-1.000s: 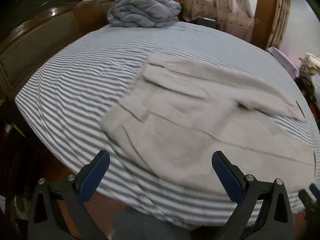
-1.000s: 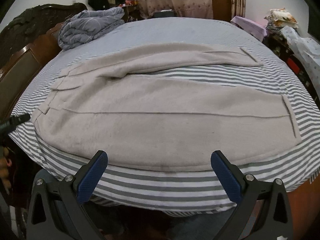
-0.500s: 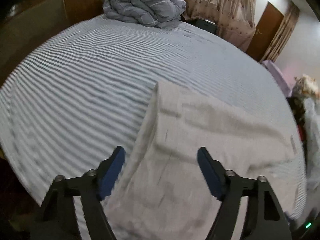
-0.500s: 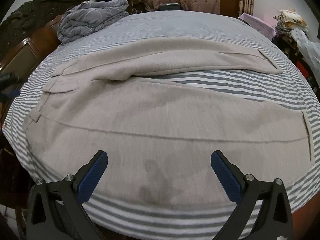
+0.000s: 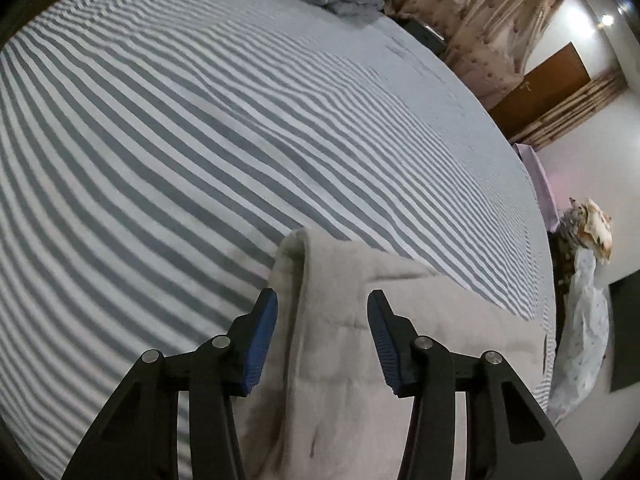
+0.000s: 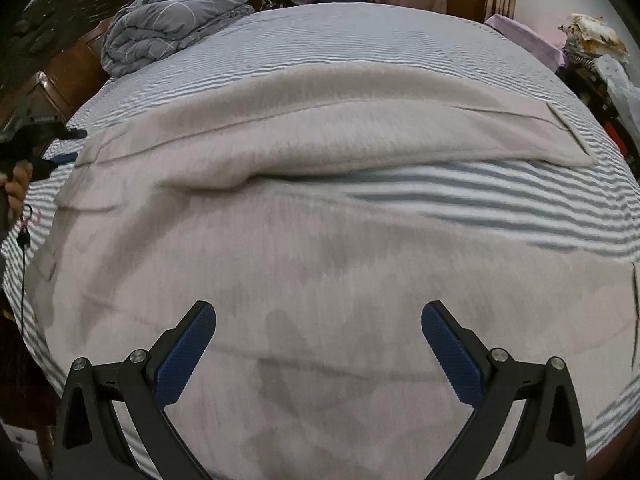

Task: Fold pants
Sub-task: 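Lower the left tool onto the pants waistband corner and close it, then grasp the waistband edge with the right tool while the left tool holds its corner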

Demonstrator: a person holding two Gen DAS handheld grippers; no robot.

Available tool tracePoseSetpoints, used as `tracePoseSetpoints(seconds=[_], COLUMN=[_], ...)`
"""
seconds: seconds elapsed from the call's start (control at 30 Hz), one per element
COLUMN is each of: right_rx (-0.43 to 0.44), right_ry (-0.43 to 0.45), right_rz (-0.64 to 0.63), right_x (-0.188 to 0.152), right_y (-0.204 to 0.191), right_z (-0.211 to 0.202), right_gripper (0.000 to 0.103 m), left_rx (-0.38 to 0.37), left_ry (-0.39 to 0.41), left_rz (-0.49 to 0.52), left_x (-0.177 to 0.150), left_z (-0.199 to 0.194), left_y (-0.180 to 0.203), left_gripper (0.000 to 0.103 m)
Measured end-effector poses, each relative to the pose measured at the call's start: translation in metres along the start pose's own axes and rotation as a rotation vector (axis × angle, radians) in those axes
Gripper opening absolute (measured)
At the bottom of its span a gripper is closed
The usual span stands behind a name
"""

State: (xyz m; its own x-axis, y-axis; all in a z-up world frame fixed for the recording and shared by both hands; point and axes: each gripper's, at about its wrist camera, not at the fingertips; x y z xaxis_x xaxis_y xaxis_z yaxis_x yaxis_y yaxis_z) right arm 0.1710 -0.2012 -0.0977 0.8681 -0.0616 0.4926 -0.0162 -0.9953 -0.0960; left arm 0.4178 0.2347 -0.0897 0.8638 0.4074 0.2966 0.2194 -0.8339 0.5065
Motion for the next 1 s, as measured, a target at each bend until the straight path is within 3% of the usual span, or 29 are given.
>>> tracePoseSetpoints(seconds=[0.1, 0.3, 0.43, 0.57, 0.67, 0.8, 0.87, 1.0], right_rx=[0.004, 0.034, 0.023, 0.025, 0.024, 0.037, 0.088, 0.191], right_ry=[0.01, 0.049, 0.053, 0.02, -0.012, -0.11, -0.198, -0.316], right_rz=[-0.015, -0.086, -0.168, -0.255, -0.314, -0.38, -0.399, -0.472], right_x=[0.023, 0.097, 0.152, 0.212, 0.24, 0.267, 0.275, 0.276], right_y=[-0.001, -0.003, -0.006, -0.013, -0.021, -0.028, -0.03, -0.035], right_z=[0.009, 0.03, 0.049, 0.076, 0.097, 0.136, 0.159, 0.181], right_gripper=[0.102, 0.102, 0.102, 0.101, 0.1, 0.066, 0.06, 0.061], left_rx=[-0.041, -0.214, -0.215, -0.131, -0.191, -0.234, -0.239, -0.265], left_ry=[-0.025, -0.049, -0.008, 0.045, 0.094, 0.154, 0.18, 0.207], left_rz=[-0.017, -0.113, -0.146, -0.102, -0.107, -0.1, -0.083, -0.036], left_x=[0.002, 0.014, 0.012, 0.007, 0.004, -0.004, -0.005, -0.006], left_z=[0.01, 0.026, 0.033, 0.035, 0.029, 0.019, 0.015, 0.009], left_y=[-0.003, -0.005, -0.006, -0.006, -0.011, -0.012, -0.009, 0.0], left_gripper=[0.047, 0.047, 0.046, 0.014, 0.009, 0.009, 0.008, 0.008])
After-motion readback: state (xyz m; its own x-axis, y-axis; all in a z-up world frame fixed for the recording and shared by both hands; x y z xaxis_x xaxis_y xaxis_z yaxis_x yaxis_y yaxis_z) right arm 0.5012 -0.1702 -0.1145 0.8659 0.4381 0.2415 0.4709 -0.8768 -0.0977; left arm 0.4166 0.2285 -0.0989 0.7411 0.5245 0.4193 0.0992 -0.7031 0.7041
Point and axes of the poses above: each gripper's, at about its wrist camera, not at the fingertips, and z roughly the way its jaws point, y to its right, x to its top, and after that the axes turned 2 degrees about -z, right-handed
